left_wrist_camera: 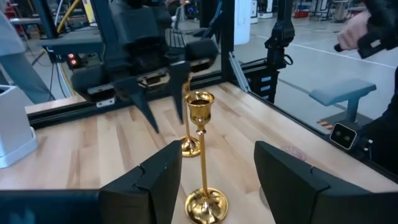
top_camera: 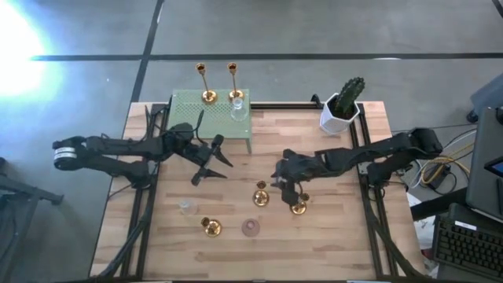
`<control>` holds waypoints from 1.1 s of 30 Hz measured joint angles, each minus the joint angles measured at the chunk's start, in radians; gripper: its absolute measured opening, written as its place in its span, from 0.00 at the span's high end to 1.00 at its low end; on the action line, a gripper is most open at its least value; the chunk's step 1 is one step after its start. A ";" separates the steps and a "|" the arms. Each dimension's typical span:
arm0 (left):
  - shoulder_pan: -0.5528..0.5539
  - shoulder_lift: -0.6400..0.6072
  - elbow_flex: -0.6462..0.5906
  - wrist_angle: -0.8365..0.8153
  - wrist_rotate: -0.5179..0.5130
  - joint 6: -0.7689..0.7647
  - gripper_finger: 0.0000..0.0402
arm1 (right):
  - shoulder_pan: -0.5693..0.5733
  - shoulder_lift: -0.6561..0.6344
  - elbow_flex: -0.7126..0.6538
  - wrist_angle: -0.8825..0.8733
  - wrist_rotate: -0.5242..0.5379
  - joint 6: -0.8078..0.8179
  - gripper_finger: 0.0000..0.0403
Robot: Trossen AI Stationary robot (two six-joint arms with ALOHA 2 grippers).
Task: Pick & Place candle stick holders
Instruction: Put the golden candle holder on the shelf
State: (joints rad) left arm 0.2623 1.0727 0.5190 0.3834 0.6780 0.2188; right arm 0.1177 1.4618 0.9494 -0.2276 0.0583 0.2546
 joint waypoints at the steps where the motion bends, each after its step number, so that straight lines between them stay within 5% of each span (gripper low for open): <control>1: 0.001 -0.003 0.000 -0.001 -0.002 0.000 0.49 | 0.000 0.016 0.016 0.001 -0.015 0.000 0.60; 9: 0.003 -0.011 0.000 -0.012 -0.013 0.002 0.49 | 0.000 0.145 0.133 -0.054 -0.144 -0.001 0.47; 17: 0.004 -0.011 0.000 -0.028 -0.015 0.017 0.49 | 0.000 0.260 0.217 -0.061 -0.216 -0.009 0.45; 22: 0.004 -0.011 0.000 -0.036 -0.015 0.017 0.49 | 0.000 0.286 0.229 -0.061 -0.155 -0.035 0.59; 27: 0.004 -0.011 0.000 -0.037 -0.020 0.017 0.49 | 0.000 0.278 0.219 -0.051 -0.129 -0.044 0.91; 33: 0.005 -0.011 0.000 -0.044 -0.026 0.021 0.49 | 0.000 0.243 0.236 -0.097 -0.107 -0.053 0.97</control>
State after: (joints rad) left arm 0.2668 1.0615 0.5190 0.3393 0.6518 0.2401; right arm 0.1173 1.7047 1.1853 -0.3249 -0.0486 0.2015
